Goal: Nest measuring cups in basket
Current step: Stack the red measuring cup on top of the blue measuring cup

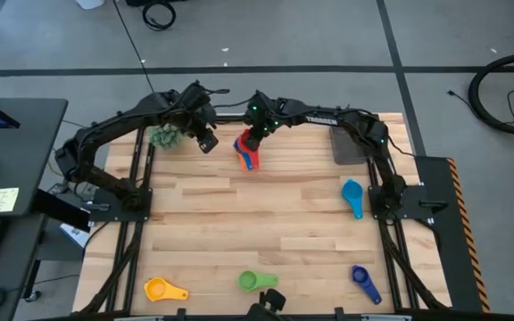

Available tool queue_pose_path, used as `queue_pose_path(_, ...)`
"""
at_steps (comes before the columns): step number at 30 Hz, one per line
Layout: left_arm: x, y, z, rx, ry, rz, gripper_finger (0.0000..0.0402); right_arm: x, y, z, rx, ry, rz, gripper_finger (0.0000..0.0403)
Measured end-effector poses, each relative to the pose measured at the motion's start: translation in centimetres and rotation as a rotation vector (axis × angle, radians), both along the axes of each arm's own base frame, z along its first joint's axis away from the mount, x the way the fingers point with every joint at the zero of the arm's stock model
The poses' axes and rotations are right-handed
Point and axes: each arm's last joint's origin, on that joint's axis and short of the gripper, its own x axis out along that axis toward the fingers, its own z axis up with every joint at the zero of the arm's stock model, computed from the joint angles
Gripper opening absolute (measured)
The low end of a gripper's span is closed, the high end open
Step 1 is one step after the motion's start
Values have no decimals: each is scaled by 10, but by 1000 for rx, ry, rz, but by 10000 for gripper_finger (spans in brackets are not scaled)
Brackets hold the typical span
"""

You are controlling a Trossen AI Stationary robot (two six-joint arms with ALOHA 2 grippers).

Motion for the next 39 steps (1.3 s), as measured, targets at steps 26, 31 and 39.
queue_pose_path(26,2,2,-2,7,0,-10,101,-2,-10,-20,27,59,54,61)
queue_pose_path(31,2,2,-2,7,1,-10,101,-2,-9,-19,29,61,53,71)
queue_pose_path(39,2,2,-2,8,3,-15,101,-3,-10,7,70,95,25,72)
